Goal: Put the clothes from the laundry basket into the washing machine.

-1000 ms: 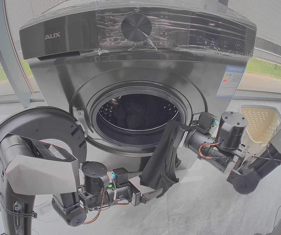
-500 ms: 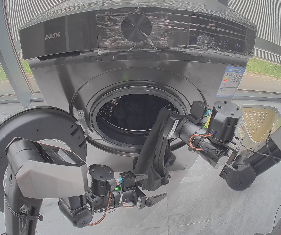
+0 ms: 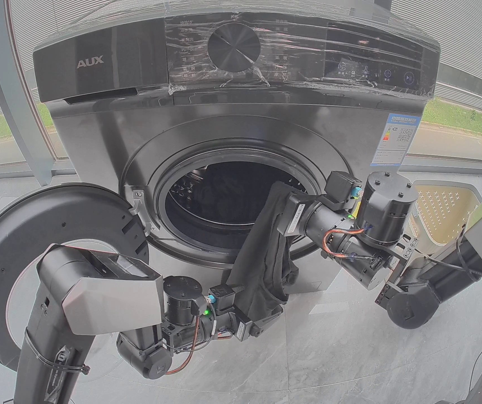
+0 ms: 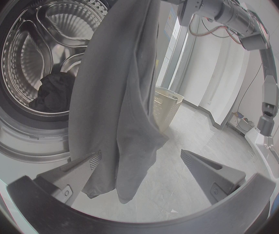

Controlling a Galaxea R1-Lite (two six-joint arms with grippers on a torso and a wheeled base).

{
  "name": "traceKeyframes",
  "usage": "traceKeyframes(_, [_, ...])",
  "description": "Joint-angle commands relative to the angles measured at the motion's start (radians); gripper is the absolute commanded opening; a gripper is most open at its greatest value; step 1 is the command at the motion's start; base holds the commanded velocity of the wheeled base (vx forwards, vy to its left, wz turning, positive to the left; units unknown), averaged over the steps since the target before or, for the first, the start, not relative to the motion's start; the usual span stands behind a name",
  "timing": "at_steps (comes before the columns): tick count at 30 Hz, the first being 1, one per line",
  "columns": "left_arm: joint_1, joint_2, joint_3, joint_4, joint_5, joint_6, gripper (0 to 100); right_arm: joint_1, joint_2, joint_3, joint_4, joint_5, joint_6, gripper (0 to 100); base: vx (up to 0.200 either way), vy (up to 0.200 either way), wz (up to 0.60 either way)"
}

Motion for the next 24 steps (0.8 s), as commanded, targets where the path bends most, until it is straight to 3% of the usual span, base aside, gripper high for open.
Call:
traceKeyframes(1, [0.019, 0.04, -0.017, -0.002, 0.0, 0.009, 100, 0.001, 0.001, -0.002, -0.001, -0.001, 0.0, 0, 0.0, 0.0, 0.0])
traceKeyframes(13, [0.019, 0.098, -0.1, 0.003, -0.041, -0.003, 100, 0.001, 0.005, -0.001, -0.005, -0.001, 0.002, 0, 0.0, 0.0, 0.0])
traceKeyframes(24, [0.037, 0.172, -0.247, 0.015, -0.029, -0.008, 100, 0.013, 0.007, 0.004, -0.006, -0.001, 0.005, 0, 0.0, 0.0, 0.0])
